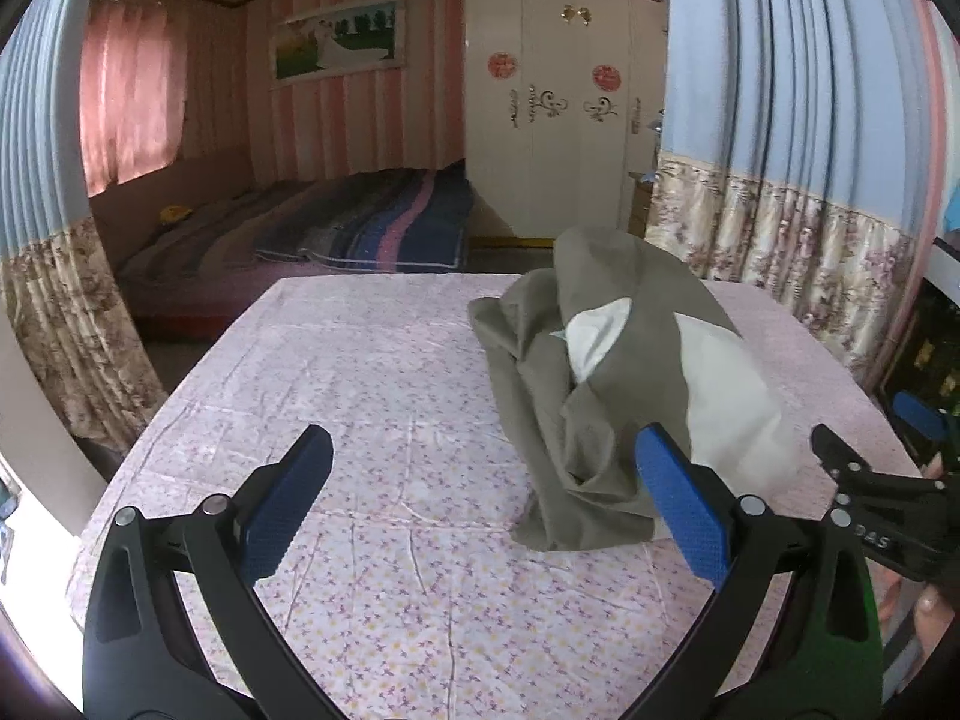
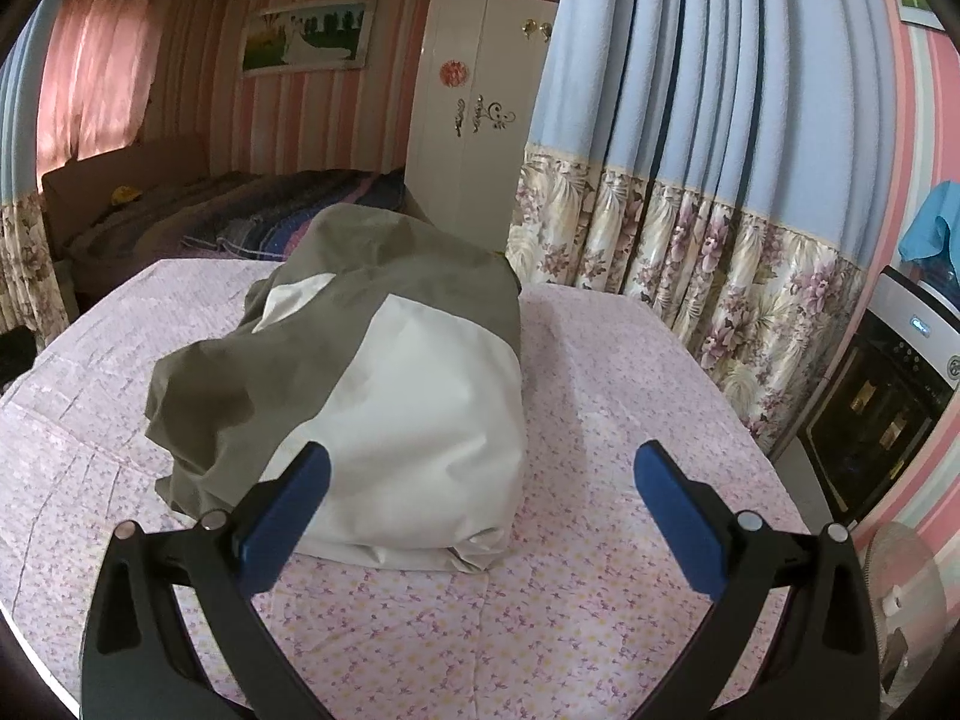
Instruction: Fold large clothes
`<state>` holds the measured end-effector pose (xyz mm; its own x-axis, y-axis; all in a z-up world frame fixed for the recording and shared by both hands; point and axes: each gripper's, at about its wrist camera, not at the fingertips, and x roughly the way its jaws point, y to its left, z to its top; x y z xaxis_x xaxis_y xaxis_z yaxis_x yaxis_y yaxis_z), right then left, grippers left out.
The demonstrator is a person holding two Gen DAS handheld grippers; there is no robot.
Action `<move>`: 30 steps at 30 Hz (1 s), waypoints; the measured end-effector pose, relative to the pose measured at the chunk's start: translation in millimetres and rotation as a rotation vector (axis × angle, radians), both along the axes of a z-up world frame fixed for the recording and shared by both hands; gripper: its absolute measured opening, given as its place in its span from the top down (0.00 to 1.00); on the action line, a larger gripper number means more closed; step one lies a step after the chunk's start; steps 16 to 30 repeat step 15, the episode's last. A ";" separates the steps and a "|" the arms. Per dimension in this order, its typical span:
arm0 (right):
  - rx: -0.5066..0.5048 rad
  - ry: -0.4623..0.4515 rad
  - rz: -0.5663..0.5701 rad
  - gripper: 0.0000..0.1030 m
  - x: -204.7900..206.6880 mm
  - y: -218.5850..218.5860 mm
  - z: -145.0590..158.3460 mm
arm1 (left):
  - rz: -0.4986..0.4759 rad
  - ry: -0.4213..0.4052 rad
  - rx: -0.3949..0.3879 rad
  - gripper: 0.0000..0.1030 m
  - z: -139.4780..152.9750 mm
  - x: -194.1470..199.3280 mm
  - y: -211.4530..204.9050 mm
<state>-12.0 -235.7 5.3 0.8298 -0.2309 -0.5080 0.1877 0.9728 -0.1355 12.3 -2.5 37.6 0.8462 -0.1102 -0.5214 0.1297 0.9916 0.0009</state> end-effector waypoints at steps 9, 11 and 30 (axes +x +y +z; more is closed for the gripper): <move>0.003 0.000 0.012 0.02 2.2 0.4 0.2 | 0.042 0.006 0.029 0.03 -0.4 3.1 0.3; 0.004 0.002 0.014 0.02 3.0 1.0 0.2 | 0.052 0.014 0.033 0.03 -2.7 4.8 0.7; 0.007 0.002 0.014 0.02 4.0 0.9 0.0 | 0.076 0.002 0.066 0.03 -6.2 4.9 -0.6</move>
